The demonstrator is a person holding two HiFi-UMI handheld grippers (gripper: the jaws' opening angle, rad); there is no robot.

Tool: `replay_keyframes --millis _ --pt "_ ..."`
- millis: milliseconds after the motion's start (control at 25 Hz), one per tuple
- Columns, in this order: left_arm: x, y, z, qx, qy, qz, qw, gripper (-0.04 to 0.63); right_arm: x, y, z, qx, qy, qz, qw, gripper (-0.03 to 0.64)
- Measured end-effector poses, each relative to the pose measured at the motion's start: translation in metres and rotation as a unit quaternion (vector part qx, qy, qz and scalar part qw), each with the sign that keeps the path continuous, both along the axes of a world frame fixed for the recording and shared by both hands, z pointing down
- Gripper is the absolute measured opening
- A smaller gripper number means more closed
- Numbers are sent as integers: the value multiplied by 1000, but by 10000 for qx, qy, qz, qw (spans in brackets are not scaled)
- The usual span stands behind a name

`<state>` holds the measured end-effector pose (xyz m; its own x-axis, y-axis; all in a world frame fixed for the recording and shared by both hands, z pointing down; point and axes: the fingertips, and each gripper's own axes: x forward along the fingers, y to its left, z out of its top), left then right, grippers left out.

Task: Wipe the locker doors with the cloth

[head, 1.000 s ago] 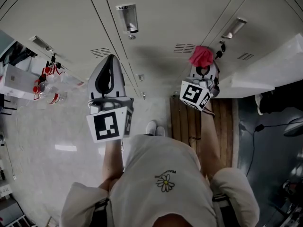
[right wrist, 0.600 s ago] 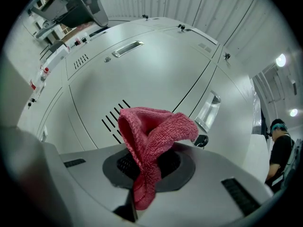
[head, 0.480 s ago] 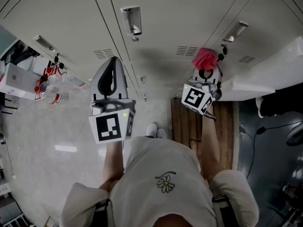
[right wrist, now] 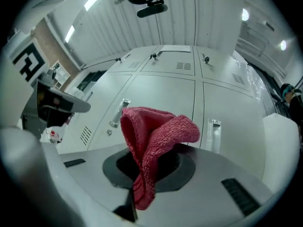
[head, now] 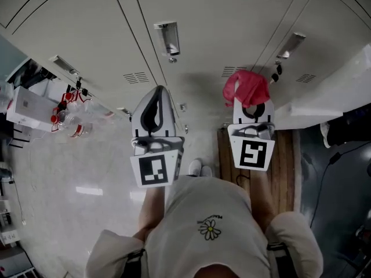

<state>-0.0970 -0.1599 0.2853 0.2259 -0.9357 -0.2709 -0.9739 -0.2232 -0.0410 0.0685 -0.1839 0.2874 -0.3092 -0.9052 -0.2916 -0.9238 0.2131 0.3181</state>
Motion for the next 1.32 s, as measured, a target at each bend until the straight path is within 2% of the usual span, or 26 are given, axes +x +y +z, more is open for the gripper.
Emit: replay_keyframes --millis 400,680,1320 --pt "26 5 18 -60 -149 177 9997 17 -29 19 17 -539 -326 -490 9968 31" --pt "26 3 17 -68 -132 171 9997 15 -30 22 19 -565 -254 -501 9968 31" --pt "31 7 14 -52 -192 147 9997 16 -17 27 21 -641 -426 -434 9961 31"
